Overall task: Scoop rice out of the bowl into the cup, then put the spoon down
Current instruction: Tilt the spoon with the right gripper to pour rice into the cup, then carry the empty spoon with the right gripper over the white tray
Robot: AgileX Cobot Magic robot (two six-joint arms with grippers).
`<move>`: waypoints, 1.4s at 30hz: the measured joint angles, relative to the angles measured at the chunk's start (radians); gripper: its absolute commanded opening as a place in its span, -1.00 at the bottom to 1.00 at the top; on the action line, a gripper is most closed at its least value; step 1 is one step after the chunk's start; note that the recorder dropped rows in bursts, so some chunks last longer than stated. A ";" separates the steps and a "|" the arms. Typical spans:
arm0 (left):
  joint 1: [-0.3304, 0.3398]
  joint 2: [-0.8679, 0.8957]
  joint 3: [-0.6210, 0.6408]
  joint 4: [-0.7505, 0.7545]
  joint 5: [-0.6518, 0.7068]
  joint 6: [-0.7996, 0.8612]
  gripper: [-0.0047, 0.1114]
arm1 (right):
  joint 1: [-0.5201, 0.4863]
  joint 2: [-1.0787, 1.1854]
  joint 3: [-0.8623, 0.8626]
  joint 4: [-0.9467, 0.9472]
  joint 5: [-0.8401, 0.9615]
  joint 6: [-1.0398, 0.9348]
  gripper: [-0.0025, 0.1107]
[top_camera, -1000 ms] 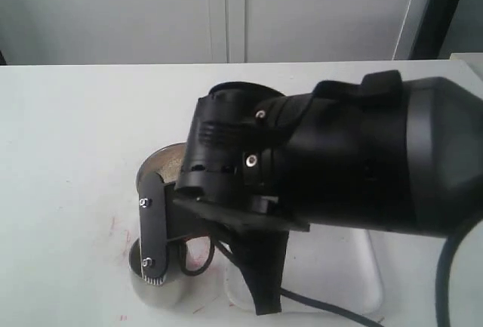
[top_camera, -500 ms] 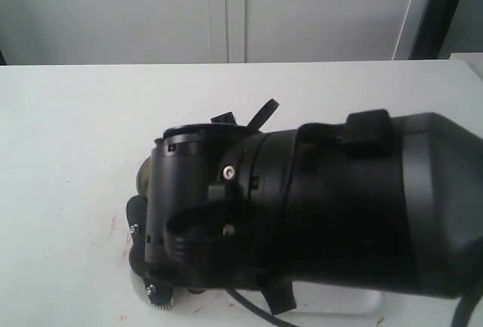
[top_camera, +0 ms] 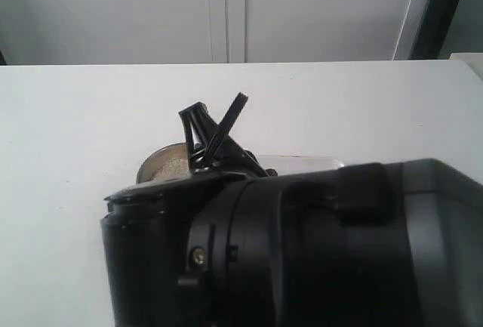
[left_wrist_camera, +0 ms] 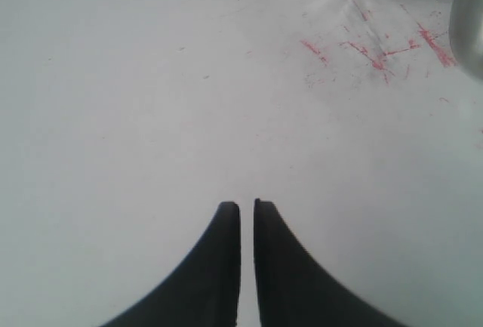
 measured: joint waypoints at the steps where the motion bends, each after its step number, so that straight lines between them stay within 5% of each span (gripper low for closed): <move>1: 0.000 0.000 0.000 0.000 0.000 0.000 -0.67 | 0.002 0.000 0.000 0.000 0.000 0.000 -0.96; 13: 0.000 0.000 0.000 0.000 0.000 0.000 -0.67 | 0.007 0.002 0.013 -0.074 0.000 0.129 -0.96; 20: 0.000 0.000 0.000 0.000 0.000 0.000 -0.67 | 0.007 -0.105 0.013 0.079 -0.002 0.342 -0.96; 25: 0.000 0.000 0.000 0.000 0.000 0.000 -0.67 | -0.086 -0.248 0.013 0.236 0.000 0.451 -0.96; 31: 0.000 0.000 0.000 0.000 0.000 0.000 -0.67 | -0.201 -0.396 0.042 0.335 0.002 0.758 -0.96; 42: 0.000 0.000 0.000 0.000 0.000 0.000 -0.67 | -0.220 -0.549 0.288 0.481 0.002 1.197 -0.96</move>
